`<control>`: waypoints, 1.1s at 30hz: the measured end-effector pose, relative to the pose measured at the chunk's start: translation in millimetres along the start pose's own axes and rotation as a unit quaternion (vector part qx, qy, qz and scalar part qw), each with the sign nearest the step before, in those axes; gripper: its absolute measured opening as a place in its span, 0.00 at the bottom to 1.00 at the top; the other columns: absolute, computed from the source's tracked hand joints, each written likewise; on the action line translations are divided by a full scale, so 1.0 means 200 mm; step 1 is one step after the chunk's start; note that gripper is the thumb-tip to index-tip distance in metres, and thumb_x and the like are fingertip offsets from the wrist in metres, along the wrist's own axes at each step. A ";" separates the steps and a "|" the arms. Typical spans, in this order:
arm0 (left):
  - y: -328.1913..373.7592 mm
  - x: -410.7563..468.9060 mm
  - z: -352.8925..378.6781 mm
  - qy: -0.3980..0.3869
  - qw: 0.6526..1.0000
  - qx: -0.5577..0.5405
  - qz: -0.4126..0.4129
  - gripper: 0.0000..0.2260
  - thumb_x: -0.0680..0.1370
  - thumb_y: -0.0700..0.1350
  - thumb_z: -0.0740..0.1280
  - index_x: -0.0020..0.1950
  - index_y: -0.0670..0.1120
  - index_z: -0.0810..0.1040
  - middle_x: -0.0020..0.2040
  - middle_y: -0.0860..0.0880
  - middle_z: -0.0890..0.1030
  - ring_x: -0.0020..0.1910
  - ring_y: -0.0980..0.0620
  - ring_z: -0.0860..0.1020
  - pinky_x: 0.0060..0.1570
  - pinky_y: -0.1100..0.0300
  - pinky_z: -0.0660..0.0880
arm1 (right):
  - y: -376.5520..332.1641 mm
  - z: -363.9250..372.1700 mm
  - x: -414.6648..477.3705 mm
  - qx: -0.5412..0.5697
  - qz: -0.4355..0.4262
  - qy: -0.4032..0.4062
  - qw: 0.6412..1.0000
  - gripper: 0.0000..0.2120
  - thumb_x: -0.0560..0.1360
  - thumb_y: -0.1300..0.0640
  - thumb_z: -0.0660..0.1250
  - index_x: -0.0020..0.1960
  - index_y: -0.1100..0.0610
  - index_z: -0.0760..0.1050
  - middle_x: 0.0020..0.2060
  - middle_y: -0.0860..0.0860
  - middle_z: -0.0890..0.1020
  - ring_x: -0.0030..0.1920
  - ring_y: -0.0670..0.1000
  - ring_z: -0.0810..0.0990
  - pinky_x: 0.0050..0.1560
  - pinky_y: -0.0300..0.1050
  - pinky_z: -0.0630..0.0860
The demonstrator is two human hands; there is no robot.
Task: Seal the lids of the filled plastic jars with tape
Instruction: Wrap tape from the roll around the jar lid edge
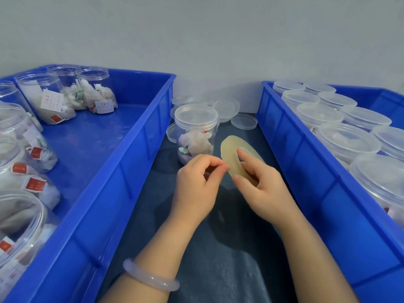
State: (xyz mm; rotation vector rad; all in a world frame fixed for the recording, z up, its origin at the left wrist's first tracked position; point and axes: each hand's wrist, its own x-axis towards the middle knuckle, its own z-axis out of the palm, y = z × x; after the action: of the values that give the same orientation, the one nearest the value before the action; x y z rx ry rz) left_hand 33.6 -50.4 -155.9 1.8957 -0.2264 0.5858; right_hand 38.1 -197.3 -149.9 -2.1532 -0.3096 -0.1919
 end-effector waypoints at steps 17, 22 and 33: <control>-0.02 0.06 -0.10 -0.033 0.973 -0.184 -0.136 0.06 0.79 0.41 0.64 0.43 0.45 0.78 0.32 0.55 0.81 0.36 0.58 0.81 0.41 0.64 0.79 | 0.00 0.00 0.05 0.000 -0.021 0.033 0.999 0.13 0.74 0.51 0.69 0.59 0.41 0.78 0.50 0.34 0.76 0.49 0.33 0.74 0.50 0.24 0.68; 0.01 0.07 -0.11 -0.028 0.986 -0.132 -0.102 0.06 0.78 0.41 0.66 0.42 0.48 0.79 0.33 0.57 0.81 0.36 0.60 0.80 0.39 0.70 0.75 | -0.05 -0.01 0.08 -0.050 -0.036 0.009 0.998 0.08 0.77 0.54 0.65 0.52 0.42 0.78 0.64 0.45 0.71 0.67 0.44 0.68 0.60 0.42 0.68; -0.04 0.32 -0.10 0.012 0.998 0.046 -0.050 0.30 0.70 0.43 0.76 0.69 0.56 0.70 0.77 0.50 0.52 0.75 0.58 0.52 0.71 0.62 0.55 | -0.09 -0.11 0.32 -0.092 -0.003 0.029 0.995 0.05 0.78 0.50 0.64 0.43 0.43 0.73 0.53 0.50 0.75 0.47 0.49 0.76 0.46 0.45 0.73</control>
State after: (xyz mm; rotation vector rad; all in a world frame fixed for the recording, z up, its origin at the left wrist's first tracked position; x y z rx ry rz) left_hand 86.6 -21.0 -123.7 1.9748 -0.0910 0.5584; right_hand 94.4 -196.5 -106.2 -2.3241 -0.2736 -0.2957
